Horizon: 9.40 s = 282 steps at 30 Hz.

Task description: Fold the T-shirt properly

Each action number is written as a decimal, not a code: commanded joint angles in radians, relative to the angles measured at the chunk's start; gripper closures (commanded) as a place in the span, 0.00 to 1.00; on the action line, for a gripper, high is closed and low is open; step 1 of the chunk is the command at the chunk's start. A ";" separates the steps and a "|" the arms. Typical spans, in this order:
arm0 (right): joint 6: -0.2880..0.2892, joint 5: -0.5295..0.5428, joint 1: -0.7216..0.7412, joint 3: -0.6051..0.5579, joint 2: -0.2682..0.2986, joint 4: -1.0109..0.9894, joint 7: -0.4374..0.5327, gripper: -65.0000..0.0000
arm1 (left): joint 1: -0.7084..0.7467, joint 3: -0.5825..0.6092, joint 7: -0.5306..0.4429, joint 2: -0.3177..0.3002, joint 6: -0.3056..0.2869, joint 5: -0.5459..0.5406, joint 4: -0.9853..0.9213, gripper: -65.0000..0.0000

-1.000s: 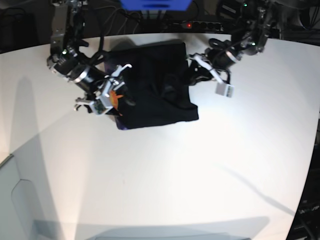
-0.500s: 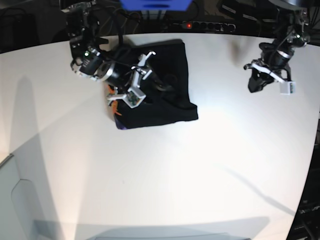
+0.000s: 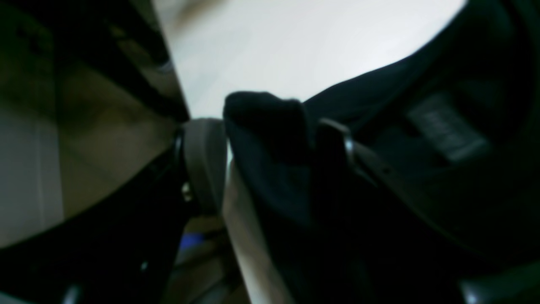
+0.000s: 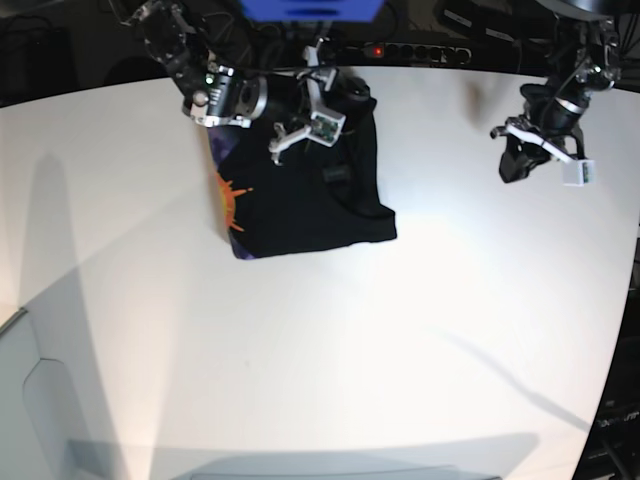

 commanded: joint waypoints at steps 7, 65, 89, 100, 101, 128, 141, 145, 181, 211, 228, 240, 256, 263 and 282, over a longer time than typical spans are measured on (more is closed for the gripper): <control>0.003 0.021 0.001 0.030 -0.006 0.149 0.026 0.47 | 0.000 -0.011 -0.020 -0.015 -0.009 -0.006 0.012 0.94; 0.003 0.021 -0.052 0.859 -0.088 0.104 0.018 0.47 | -0.206 0.391 -0.020 0.274 0.003 0.059 -0.186 0.34; 0.003 0.021 -0.049 0.852 -0.088 0.104 0.018 0.47 | -0.269 0.449 -0.020 0.274 0.002 0.053 -0.260 0.34; 0.003 0.021 -0.046 0.854 -0.088 0.104 0.018 0.47 | -0.307 0.501 -0.020 0.266 0.002 0.057 -0.278 0.59; 0.003 0.021 -0.046 0.856 -0.088 0.104 0.018 0.47 | -0.313 0.511 -0.020 0.264 0.002 0.057 -0.292 0.63; 0.003 0.020 -0.048 1.038 -0.097 0.106 0.018 0.47 | -1.073 1.382 -0.019 -0.047 -0.012 0.060 -0.538 1.00; 0.003 0.020 -0.054 1.233 -0.193 0.109 0.018 0.47 | -1.407 1.671 -0.020 0.231 -0.472 0.375 -0.818 1.00; 0.003 0.020 -0.055 1.285 -0.223 0.109 0.018 0.47 | -1.406 1.671 -0.022 0.341 -0.574 0.597 -0.889 1.00; 0.003 0.020 -0.074 1.331 -0.238 0.109 0.018 0.47 | -1.504 1.456 -0.019 0.419 -0.574 0.829 -0.734 0.36; 0.003 0.021 -0.198 1.035 -0.330 0.143 0.028 1.00 | -0.734 0.141 -0.019 0.020 -0.574 0.826 -0.346 0.37; 0.003 0.026 -0.207 1.021 -0.273 -0.014 0.195 1.00 | -0.599 0.018 -0.019 0.024 -0.574 0.823 -0.346 0.37; 0.003 0.024 -0.278 0.879 -0.319 0.112 0.193 1.00 | -0.568 0.018 -0.019 0.025 -0.574 0.825 -0.344 0.37; 0.003 0.023 -0.276 0.796 -0.319 -0.031 0.196 1.00 | -0.510 0.017 -0.019 0.025 -0.574 0.826 -0.294 0.37; 0.003 0.023 -0.286 0.774 -0.319 -0.031 0.196 1.00 | -0.482 0.017 -0.019 0.027 -0.574 0.826 -0.269 0.37; 0.003 0.023 -0.395 1.009 -0.315 0.184 0.187 1.00 | -0.254 -0.284 0.176 0.154 -0.574 0.818 -0.126 0.89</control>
